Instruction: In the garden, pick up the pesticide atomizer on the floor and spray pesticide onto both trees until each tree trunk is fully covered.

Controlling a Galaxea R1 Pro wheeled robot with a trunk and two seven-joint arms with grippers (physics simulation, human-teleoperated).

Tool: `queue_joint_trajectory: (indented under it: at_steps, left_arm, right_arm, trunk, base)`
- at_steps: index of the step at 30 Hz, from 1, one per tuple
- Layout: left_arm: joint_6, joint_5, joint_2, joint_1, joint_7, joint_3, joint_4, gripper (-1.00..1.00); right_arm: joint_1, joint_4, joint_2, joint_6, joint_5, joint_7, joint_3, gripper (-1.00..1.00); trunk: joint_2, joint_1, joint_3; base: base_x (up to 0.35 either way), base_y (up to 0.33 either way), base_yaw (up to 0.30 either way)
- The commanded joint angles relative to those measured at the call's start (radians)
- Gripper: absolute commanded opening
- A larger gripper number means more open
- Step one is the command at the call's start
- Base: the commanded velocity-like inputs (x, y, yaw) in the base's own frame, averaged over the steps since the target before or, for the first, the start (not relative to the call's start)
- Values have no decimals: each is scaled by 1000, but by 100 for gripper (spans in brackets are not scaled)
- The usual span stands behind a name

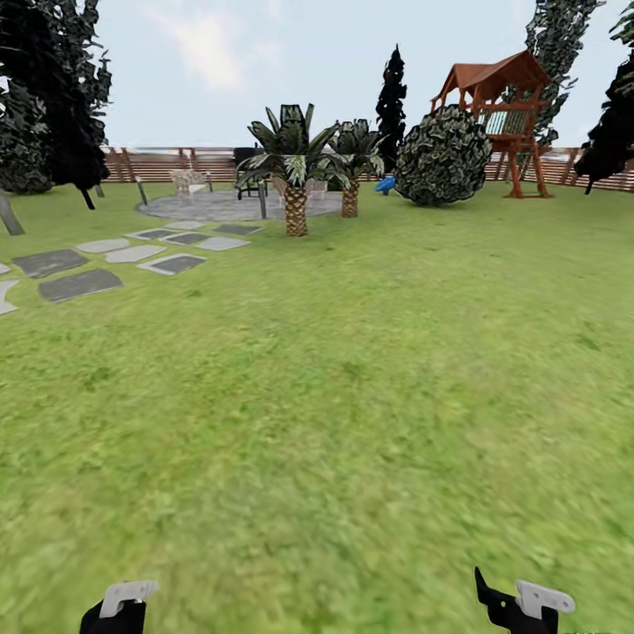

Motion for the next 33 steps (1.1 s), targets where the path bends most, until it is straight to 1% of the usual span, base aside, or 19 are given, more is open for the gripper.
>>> queue_joint_trajectory:
  at_steps: [1,33]
  left_arm:
    - [0,0,0,0,0,0,0,-100]
    - [0,1,1,0,0,0,0,-100]
  right_arm:
    - [0,0,0,0,0,0,0,100]
    - [0,0,0,0,0,0,0,100]
  trunk:
    - [0,0,0]
    - [0,0,0]
  base:
    - [225,-200,-300]
    - [239,-186,-300]
